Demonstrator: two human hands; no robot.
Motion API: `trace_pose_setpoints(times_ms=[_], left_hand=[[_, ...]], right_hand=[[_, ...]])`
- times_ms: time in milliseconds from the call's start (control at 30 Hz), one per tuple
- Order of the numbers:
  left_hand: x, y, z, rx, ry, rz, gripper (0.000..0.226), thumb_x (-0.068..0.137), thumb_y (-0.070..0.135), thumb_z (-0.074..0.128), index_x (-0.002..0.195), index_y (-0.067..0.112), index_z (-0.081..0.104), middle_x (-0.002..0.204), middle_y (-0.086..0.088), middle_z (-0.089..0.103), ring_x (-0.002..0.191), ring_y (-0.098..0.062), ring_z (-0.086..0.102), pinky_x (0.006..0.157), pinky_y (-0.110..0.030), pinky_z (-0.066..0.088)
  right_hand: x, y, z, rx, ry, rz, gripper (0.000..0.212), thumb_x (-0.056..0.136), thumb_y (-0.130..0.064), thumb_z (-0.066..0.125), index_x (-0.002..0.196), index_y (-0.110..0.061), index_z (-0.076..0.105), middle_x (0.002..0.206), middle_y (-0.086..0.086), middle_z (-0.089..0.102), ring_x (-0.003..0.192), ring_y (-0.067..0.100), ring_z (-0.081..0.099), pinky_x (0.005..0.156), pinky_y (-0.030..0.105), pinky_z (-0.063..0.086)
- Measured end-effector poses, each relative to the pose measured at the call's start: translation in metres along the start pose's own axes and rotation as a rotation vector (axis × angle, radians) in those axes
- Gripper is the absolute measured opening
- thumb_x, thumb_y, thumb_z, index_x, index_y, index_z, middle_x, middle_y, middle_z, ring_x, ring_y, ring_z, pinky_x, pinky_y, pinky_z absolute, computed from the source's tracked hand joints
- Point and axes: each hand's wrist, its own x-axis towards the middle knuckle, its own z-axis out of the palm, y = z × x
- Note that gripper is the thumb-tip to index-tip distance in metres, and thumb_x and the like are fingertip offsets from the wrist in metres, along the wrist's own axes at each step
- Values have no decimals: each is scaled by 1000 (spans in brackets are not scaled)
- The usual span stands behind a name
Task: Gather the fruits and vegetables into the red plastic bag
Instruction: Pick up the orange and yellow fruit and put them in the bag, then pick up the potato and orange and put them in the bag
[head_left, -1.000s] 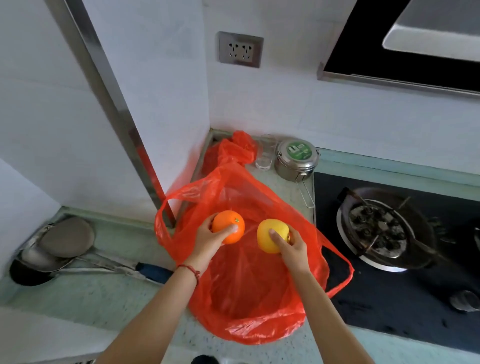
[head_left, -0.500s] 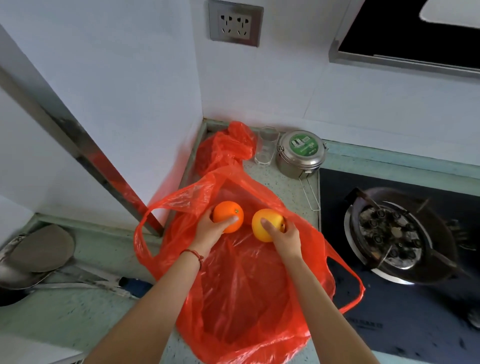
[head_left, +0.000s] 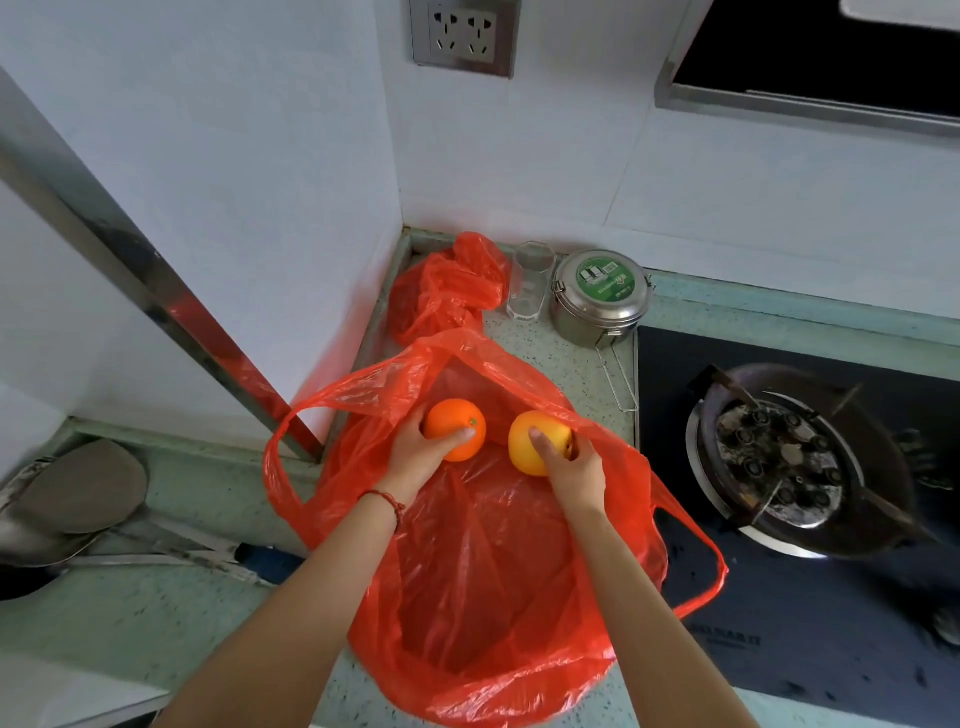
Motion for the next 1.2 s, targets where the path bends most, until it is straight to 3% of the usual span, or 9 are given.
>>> trace_pose_setpoints(times_ms=[133,333,433,633,867,1000,1100,1200], left_hand=[[-6,2,1,23,14,41,82,71,22,77,139,10,33,144,-12,39,131,-26,39,107,-36,32],[-23,1,-2,-25,3,40,92,62,28,81,139,11,33,146,-14,36,132,-26,38,109,-41,33],[-32,-1,-2,-53,16,46,78,74,15,75,139,9,32,146,-16,35,131,-29,38,102,-33,33],[-62,-8,-3,-16,22,114,67,79,27,69,137,14,38,144,-13,39,131,-24,39,102,-34,34],[-99,-10,2,355,19,354,54,87,28,59,135,10,42,143,-11,42,133,-24,36,110,-35,28],[-113,-15,6,588,-15,484,55,87,33,56,133,6,44,139,-18,44,131,-31,36,109,-37,29],[-117,-14,10,743,-38,595,70,79,54,36,128,5,49,130,-21,51,124,-36,44,105,-43,37],[-118,-11,13,867,-93,709,68,80,52,33,123,5,53,126,-21,56,119,-39,50,98,-46,43]], right_hand=[[-6,1,-2,16,3,-26,77,77,-48,65,136,-6,39,138,14,48,127,30,44,103,39,36],[-21,5,-12,31,15,-76,74,80,-42,65,139,-9,35,142,12,44,131,28,40,105,37,34],[-29,10,-16,38,19,-99,74,79,-42,66,139,-12,34,142,9,44,131,26,40,105,38,34],[-49,23,-28,39,13,-149,70,82,-45,61,139,-15,34,144,8,42,132,25,39,108,44,35],[-79,37,-50,-180,-7,-372,57,89,-42,52,137,-16,38,143,5,41,131,21,39,101,30,35],[-94,48,-66,-443,20,-480,58,91,-46,46,140,-19,32,147,3,35,134,21,34,100,38,39],[-104,58,-76,-572,72,-490,59,92,-46,42,142,-17,29,151,4,30,139,21,25,103,39,37],[-116,68,-84,-625,160,-458,59,92,-45,42,141,-15,30,151,7,30,139,25,26,103,42,38]])
